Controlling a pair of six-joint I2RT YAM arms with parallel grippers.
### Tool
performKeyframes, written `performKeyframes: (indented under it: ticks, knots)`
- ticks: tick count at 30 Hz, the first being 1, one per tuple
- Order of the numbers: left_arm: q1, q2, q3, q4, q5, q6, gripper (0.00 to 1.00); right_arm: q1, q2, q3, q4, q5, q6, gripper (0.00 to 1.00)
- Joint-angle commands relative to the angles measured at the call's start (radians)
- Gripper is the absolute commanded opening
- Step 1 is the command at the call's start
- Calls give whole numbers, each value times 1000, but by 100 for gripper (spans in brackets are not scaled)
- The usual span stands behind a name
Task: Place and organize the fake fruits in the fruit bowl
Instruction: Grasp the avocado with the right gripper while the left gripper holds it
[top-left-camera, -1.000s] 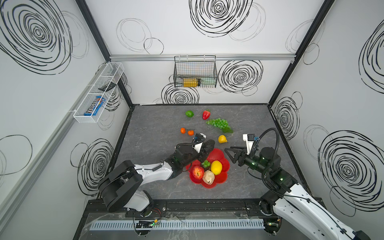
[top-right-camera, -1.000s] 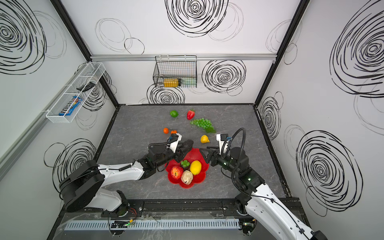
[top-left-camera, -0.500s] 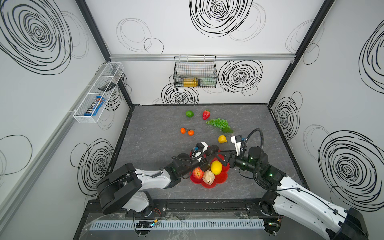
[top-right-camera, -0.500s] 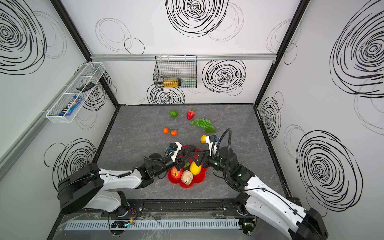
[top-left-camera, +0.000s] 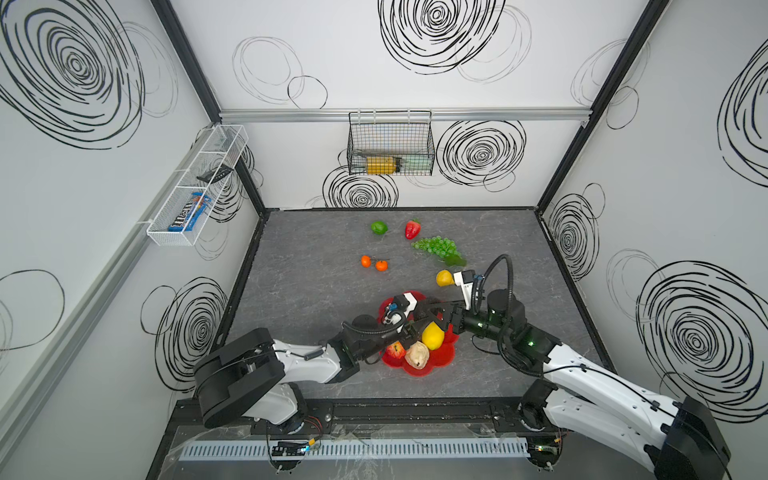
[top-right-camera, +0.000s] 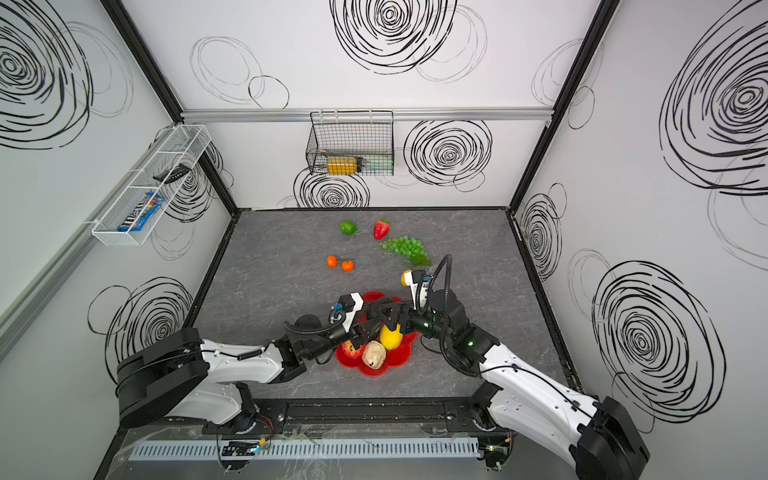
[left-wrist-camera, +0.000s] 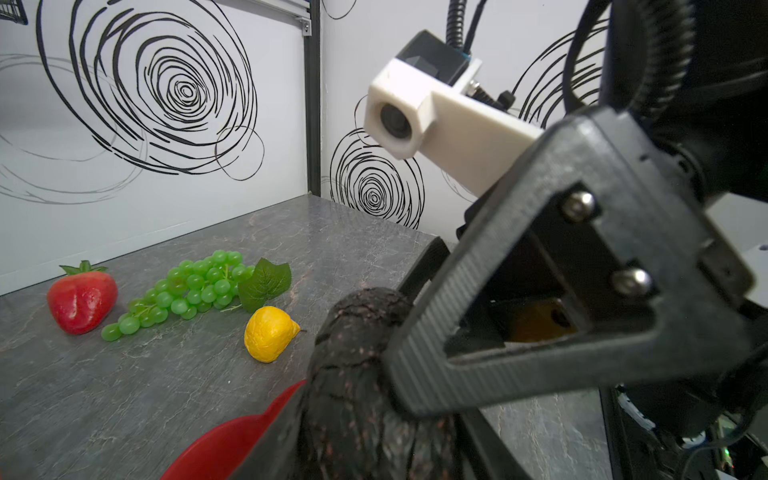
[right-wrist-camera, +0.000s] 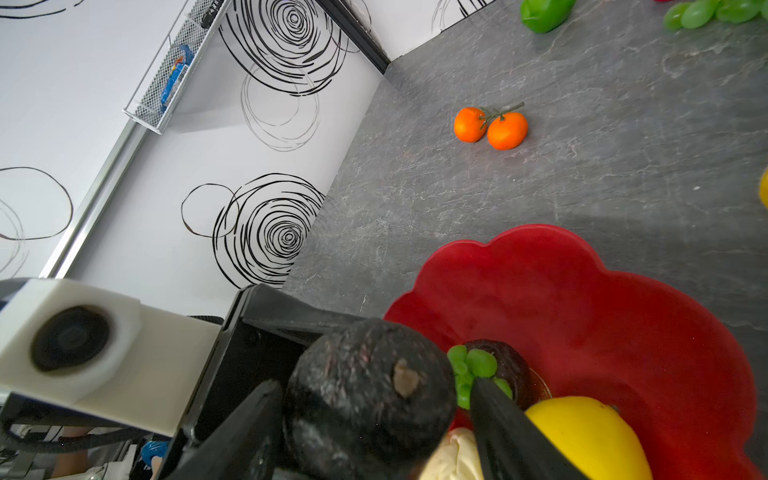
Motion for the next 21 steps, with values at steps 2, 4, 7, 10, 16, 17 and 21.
performKeyframes:
  ticks: [2, 4, 7, 10, 16, 17, 21]
  knots:
    - [-17, -10, 3, 100, -3, 41, 52, 8, 16, 42, 44, -44, 20, 69]
    - [-19, -6, 5, 101, -5, 46, 53, 8, 19, 41, 54, -56, 21, 64]
    - [-24, -3, 2, 107, -6, 50, 55, 8, 19, 41, 76, -82, 19, 57]
    - [-26, -2, -3, 112, -11, 53, 56, 8, 12, 49, 61, -80, 3, 51]
    - [-28, -9, -5, 100, -13, 52, 68, 7, -13, 60, 16, -21, -54, 45]
    - [-28, -12, -6, 95, -15, 48, 73, 6, -16, 64, 7, -10, -67, 45]
    - [-20, -78, -19, 28, -27, 21, 90, 7, -16, 97, -61, 65, -162, 45]
